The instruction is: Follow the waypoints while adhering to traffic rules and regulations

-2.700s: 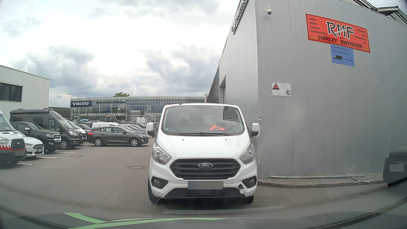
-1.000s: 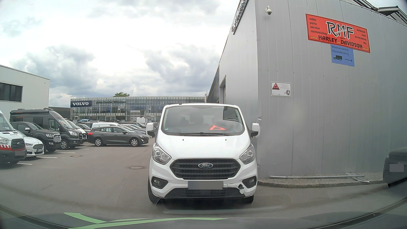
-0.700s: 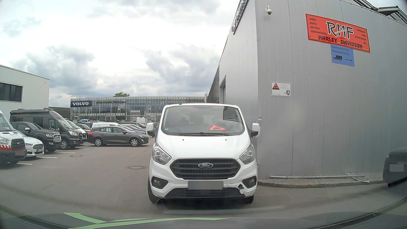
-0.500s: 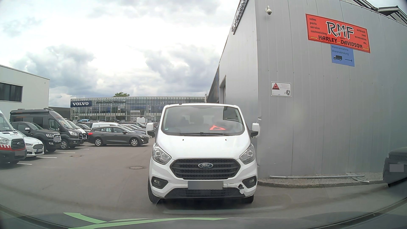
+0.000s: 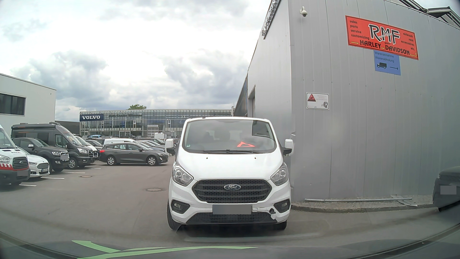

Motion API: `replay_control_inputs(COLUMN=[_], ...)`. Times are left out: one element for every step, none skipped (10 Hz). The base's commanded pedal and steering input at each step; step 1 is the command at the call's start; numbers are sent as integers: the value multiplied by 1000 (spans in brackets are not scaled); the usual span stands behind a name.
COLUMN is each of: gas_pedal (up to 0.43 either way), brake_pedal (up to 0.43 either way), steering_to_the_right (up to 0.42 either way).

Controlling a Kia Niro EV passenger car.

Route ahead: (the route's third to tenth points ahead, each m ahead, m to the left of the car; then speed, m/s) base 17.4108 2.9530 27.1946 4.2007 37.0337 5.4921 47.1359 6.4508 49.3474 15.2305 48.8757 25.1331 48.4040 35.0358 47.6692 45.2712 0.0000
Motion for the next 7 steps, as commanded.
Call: replay_control_inputs(gas_pedal=[0,0,0,0,0,0,0], brake_pedal=[457,457,451,457,457,457,457], steering_to_the_right=[-462,-463,-462,-463,-462,-462,-462])
